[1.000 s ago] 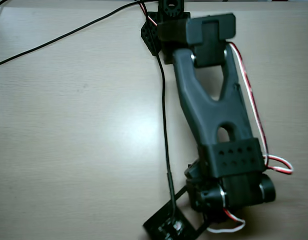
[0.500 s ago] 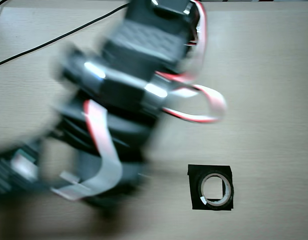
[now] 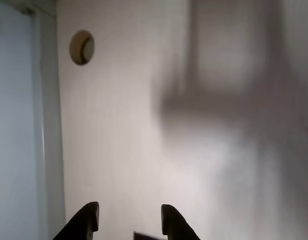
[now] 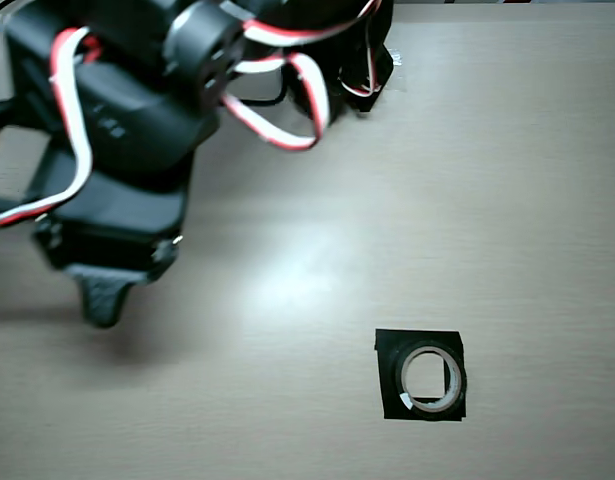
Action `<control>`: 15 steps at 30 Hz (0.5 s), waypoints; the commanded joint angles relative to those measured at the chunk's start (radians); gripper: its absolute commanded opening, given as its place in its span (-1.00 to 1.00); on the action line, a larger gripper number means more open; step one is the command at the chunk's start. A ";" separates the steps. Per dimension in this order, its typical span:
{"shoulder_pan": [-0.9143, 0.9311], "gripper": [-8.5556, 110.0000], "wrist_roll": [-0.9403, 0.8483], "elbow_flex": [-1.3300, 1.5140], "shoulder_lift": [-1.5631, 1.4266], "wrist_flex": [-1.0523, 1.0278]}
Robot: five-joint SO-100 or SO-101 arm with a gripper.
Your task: Grasp a tape and put it in the target area.
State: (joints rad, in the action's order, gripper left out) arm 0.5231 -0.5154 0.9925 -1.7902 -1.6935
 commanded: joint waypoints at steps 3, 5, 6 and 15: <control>-0.060 -0.62 0.044 0.101 -0.098 0.026; -0.064 -0.62 0.052 0.089 -0.091 0.028; -0.064 -0.62 0.049 0.083 -0.086 0.028; -0.020 -0.62 0.055 0.086 -0.083 0.031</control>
State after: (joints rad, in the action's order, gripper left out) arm 0.4909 -0.4709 1.0845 -1.8500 -1.6736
